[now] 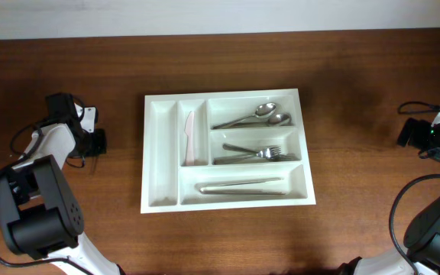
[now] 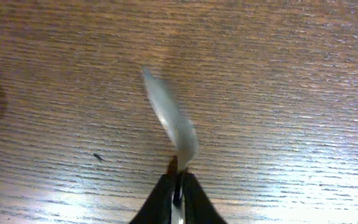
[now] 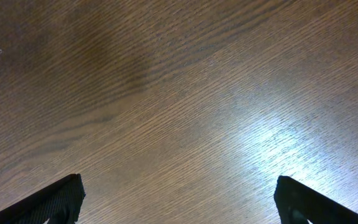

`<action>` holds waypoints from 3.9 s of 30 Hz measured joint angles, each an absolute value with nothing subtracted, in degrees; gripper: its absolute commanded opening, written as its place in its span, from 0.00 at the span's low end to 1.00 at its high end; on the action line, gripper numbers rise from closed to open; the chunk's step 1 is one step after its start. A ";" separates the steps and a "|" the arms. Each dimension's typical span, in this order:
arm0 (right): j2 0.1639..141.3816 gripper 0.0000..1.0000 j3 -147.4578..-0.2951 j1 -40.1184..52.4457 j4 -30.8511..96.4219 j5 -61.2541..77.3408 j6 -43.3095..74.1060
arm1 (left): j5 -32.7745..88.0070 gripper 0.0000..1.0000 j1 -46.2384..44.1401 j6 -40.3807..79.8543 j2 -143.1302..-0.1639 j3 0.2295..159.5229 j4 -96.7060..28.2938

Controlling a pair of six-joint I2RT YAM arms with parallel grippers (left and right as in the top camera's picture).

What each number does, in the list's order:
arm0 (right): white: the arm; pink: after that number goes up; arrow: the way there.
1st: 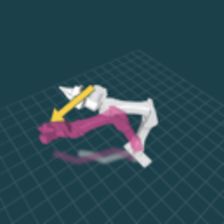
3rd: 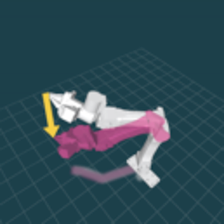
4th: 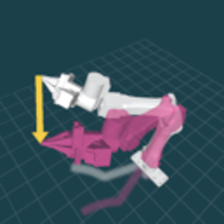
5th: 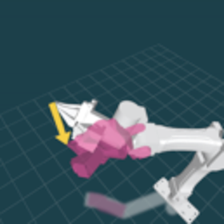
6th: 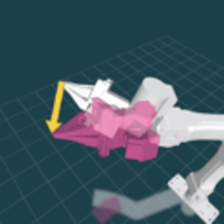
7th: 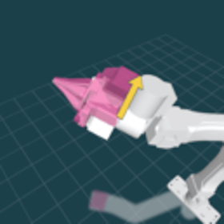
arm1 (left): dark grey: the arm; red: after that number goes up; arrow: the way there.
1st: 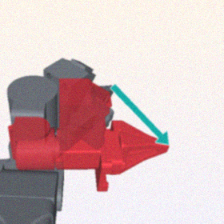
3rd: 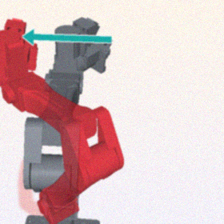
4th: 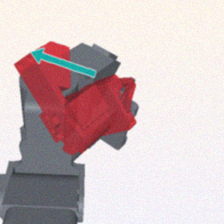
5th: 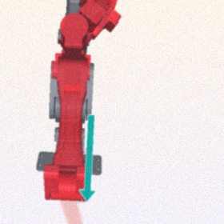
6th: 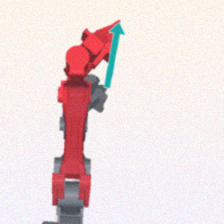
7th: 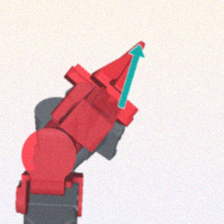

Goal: Pack container
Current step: 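Align the left gripper over the right spoon and grasp its handle, then carry the spoon into the tray's leftmost compartment and release, then move the left gripper back over the remaining spoon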

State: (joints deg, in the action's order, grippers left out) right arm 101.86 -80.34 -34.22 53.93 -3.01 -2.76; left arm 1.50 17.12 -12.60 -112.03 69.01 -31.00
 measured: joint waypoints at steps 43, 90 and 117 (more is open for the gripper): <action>101.86 0.99 -80.34 -34.22 53.93 -3.01 -2.79 | 7.92 0.02 -8.49 6.04 -88.97 79.61 -50.00; 101.86 0.99 -80.34 -34.22 53.93 -3.01 -2.76 | 0.21 0.87 -2.98 5.21 -101.73 92.40 -54.94; 101.86 0.99 -80.34 -34.22 53.93 -3.01 -2.79 | -13.96 0.99 26.96 2.68 -100.49 93.19 -60.93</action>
State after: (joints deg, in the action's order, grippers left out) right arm 101.86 -80.34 -34.22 53.93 -3.01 -2.79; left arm -13.96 26.96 2.68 -100.49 93.19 -60.93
